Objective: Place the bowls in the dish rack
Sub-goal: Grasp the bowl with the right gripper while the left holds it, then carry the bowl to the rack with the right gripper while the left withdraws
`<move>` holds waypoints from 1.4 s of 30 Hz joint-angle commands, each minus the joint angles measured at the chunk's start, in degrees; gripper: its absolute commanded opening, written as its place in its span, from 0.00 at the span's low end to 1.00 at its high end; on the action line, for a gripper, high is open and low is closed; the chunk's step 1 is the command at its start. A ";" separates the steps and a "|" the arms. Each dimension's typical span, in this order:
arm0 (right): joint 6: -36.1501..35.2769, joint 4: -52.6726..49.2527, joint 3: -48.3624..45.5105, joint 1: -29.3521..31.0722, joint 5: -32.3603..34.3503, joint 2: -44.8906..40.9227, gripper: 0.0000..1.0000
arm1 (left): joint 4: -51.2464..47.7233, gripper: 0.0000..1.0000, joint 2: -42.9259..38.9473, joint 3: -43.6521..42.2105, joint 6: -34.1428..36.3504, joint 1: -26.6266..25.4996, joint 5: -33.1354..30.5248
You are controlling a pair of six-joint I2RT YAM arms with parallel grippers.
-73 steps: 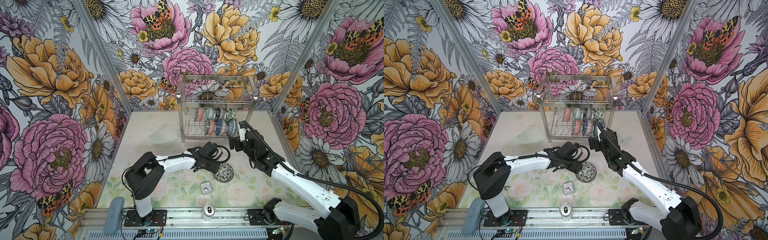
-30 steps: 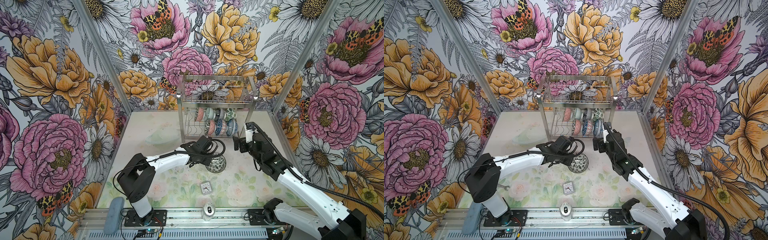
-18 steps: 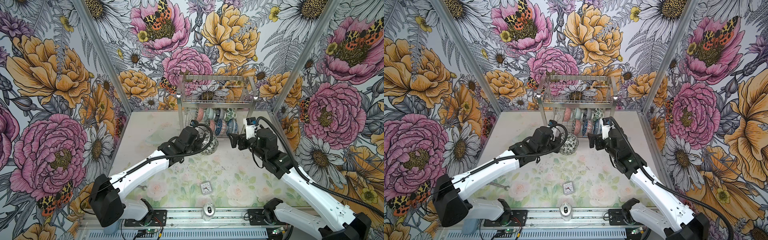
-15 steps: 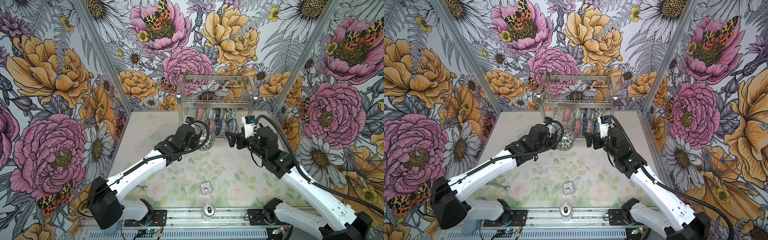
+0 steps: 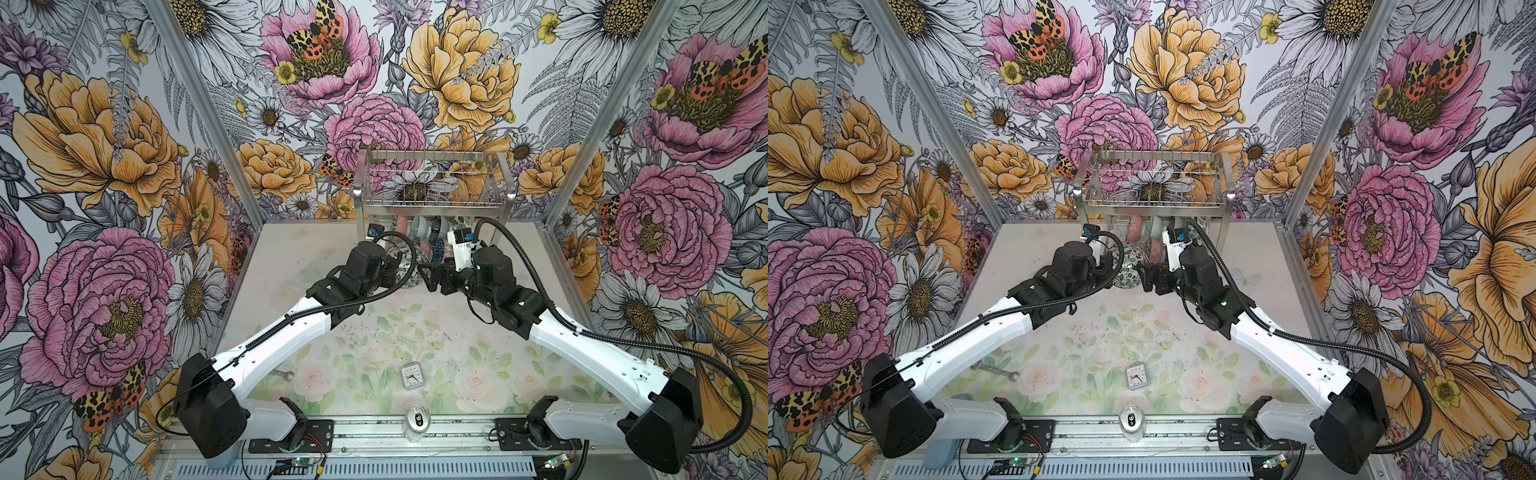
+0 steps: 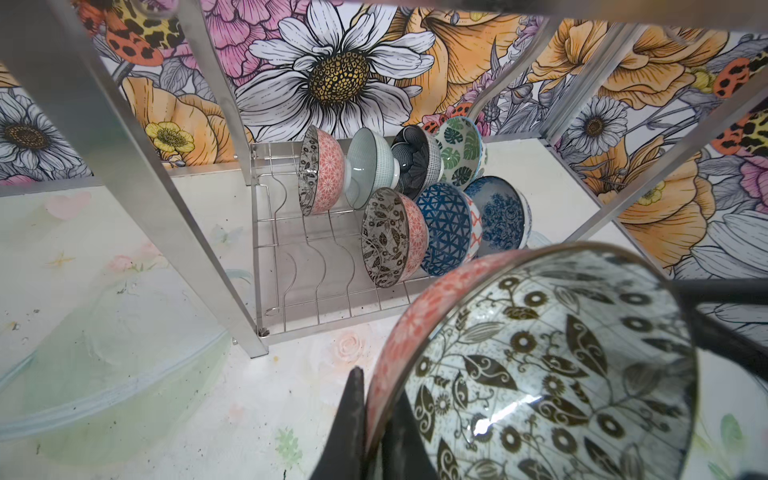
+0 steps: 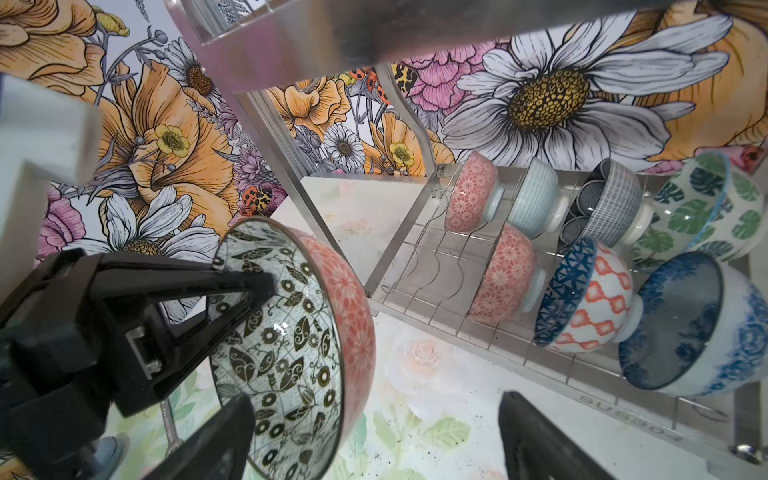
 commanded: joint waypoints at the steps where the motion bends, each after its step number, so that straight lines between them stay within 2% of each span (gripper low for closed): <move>1: 4.37 3.78 2.55 0.69 1.38 1.72 0.85 | 5.16 0.00 -0.25 2.65 0.38 -0.38 1.00; 12: 10.71 10.78 2.25 2.68 2.78 7.35 0.56 | 7.31 0.00 -0.10 2.17 0.54 -1.43 2.21; 16: 11.44 11.12 2.48 3.11 3.90 8.35 0.33 | 7.45 0.00 -0.09 2.21 0.54 -1.76 2.48; 20: 11.34 10.57 2.77 3.28 5.27 8.19 0.04 | 7.58 0.00 -0.27 1.95 0.54 -1.94 2.71; 21: 11.20 10.30 2.87 3.31 5.63 7.99 0.00 | 7.55 0.00 -0.41 1.86 0.49 -1.92 2.80; 26: 9.61 8.69 3.61 3.42 7.44 7.18 0.00 | 5.90 0.00 -1.01 2.14 0.69 -1.62 3.78; 27: 9.15 8.34 3.79 3.40 7.88 7.08 0.00 | 4.61 0.10 -1.18 2.62 1.08 -1.43 4.07; 29: 7.92 7.69 4.12 3.41 8.73 7.09 0.00 | 0.02 0.61 -1.79 4.33 2.71 -0.70 5.80; 30: 7.09 7.25 4.52 3.39 9.33 7.22 0.00 | -3.05 0.80 -2.14 5.47 4.12 -0.35 6.21; 31: 6.48 6.81 4.80 3.39 9.83 7.40 0.00 | -5.71 0.92 -2.60 6.44 5.68 0.08 6.36; 32: 5.59 6.31 5.14 3.40 10.64 7.77 0.00 | -9.49 0.98 -3.12 7.73 7.52 0.46 6.13; 36: 2.58 3.78 7.38 3.48 14.40 10.21 0.00 | -18.79 0.99 -6.23 8.41 13.34 3.97 4.96; 38: 0.71 1.92 9.26 3.74 17.15 11.99 0.00 | -20.09 0.99 -8.08 7.00 14.66 7.11 5.32; 42: -3.41 -2.08 13.84 4.57 23.23 16.54 0.00 | -20.11 0.99 -10.14 4.45 15.32 14.72 10.19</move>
